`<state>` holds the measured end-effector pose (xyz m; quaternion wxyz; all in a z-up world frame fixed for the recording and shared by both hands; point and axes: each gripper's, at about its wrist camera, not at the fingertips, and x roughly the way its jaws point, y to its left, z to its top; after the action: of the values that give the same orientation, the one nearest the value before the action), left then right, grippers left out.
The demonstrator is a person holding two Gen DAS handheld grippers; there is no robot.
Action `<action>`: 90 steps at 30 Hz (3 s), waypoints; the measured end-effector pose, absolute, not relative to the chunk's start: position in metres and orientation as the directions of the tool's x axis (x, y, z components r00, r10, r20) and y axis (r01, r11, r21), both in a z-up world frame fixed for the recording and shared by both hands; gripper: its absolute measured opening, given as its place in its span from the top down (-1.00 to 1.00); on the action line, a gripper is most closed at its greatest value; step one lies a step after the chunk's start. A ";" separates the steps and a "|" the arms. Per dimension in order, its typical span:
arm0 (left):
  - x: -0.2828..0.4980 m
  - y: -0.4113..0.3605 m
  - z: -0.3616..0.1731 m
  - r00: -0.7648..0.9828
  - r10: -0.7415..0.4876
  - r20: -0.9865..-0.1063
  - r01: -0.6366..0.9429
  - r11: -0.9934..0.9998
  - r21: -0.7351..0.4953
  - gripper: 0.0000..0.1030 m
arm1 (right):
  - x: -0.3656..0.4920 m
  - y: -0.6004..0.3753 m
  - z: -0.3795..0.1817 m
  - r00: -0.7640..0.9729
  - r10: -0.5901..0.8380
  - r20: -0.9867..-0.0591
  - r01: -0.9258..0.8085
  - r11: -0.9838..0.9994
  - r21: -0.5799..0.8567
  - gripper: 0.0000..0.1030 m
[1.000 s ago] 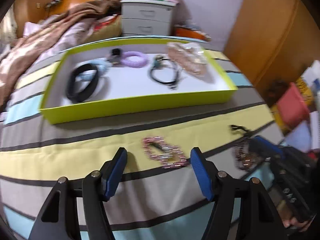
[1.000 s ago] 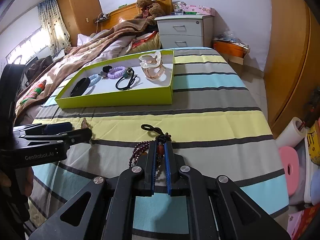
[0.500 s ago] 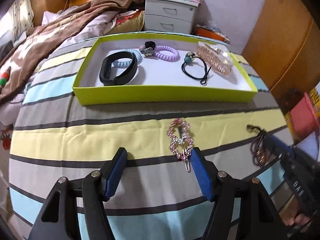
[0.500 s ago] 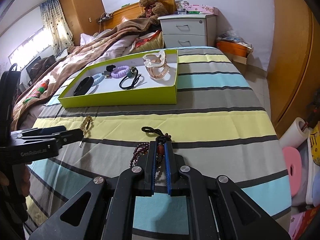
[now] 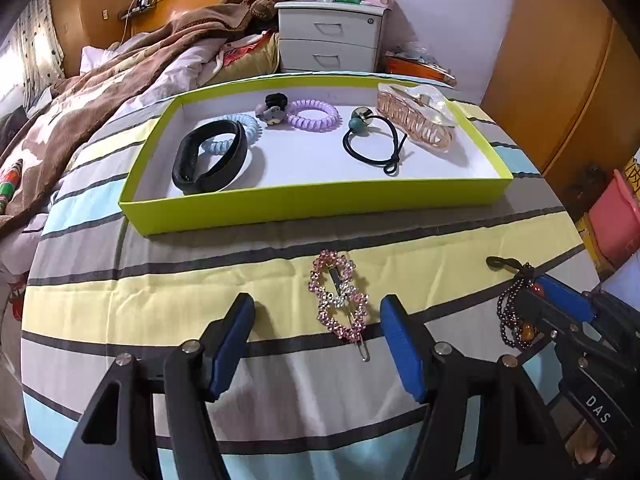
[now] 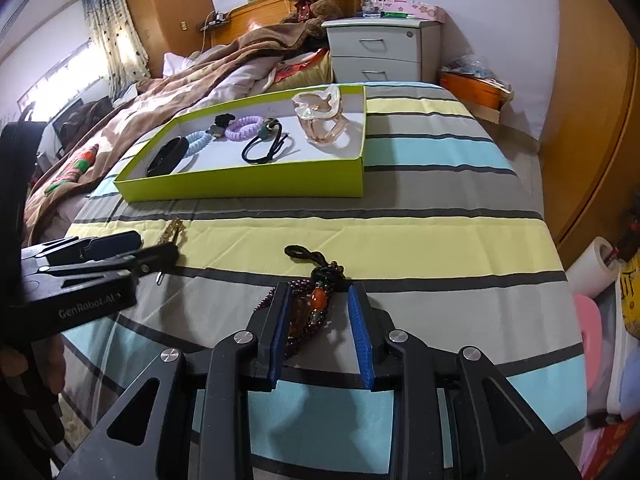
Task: Organize jewelry
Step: 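Move the left tool to the pink rhinestone hair clip and grasp it, then carry the pink clip with the left tool while the right tool carries the bracelet into the box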
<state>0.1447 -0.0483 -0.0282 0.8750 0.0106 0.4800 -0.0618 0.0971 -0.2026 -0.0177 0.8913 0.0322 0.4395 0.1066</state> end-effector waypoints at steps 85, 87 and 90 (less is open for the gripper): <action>0.216 -0.025 0.034 0.613 -0.243 -0.752 0.173 0.970 -0.171 0.84 | 0.186 -0.180 0.040 0.671 0.311 -0.673 -0.236 0.950 0.203 0.84; 0.221 -0.025 0.030 0.606 -0.239 -0.759 0.172 0.971 -0.169 0.84 | 0.190 -0.179 0.035 0.663 0.312 -0.681 -0.238 0.950 0.204 0.84; 0.226 -0.025 0.023 0.596 -0.236 -0.768 0.168 0.971 -0.168 0.84 | 0.195 -0.178 0.028 0.650 0.313 -0.692 -0.240 0.949 0.204 0.84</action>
<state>0.2265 -0.0254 0.0228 0.8924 -0.0393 0.4352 -0.1130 0.1947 -0.1779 0.0284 0.9071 0.0470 0.3894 0.1524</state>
